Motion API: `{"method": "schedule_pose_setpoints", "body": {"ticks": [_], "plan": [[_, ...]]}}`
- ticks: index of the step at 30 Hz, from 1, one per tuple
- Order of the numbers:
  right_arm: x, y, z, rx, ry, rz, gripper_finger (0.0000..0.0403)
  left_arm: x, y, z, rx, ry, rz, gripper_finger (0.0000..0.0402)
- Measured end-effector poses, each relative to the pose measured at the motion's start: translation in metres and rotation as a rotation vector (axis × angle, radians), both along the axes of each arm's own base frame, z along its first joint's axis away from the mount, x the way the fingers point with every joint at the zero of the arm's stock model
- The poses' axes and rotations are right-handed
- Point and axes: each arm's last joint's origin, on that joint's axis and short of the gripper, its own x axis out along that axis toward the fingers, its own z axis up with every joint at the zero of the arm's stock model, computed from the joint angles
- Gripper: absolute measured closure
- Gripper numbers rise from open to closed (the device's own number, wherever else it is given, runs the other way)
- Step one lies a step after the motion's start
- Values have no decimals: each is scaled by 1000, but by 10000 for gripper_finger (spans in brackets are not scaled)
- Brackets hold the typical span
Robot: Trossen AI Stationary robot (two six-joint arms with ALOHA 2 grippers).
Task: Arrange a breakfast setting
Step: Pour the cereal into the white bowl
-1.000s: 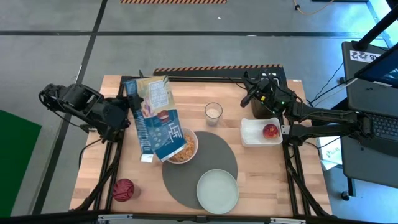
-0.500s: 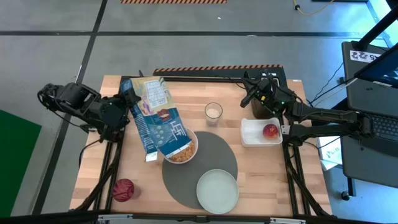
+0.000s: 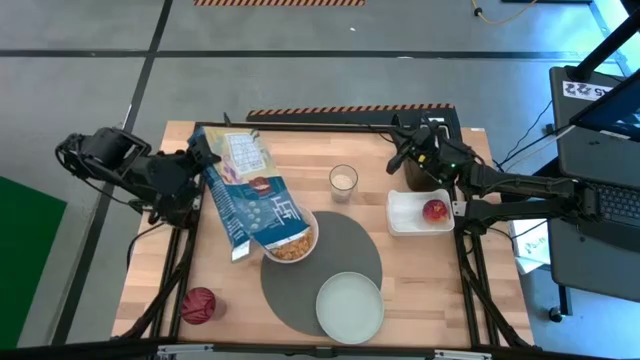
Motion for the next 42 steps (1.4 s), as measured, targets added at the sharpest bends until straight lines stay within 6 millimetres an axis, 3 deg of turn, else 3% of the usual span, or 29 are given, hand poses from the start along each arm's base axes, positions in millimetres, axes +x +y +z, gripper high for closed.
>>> {"method": "schedule_pose_setpoints", "body": {"ticks": [9, 26, 33, 42], "plan": [[1, 1, -2, 13, 14, 50, 393, -28, 9, 5, -164, -129, 58, 283], [1, 1, -2, 14, 19, 39, 393, -81, 24, 8, -685, -442, 309, 283], [0, 0, -2, 13, 18, 14, 393, -57, 16, 14, -878, -716, 297, 289], [0, 0, 1, 2, -16, 14, 393, -1, -1, -40, -963, -855, 370, 291]]}}
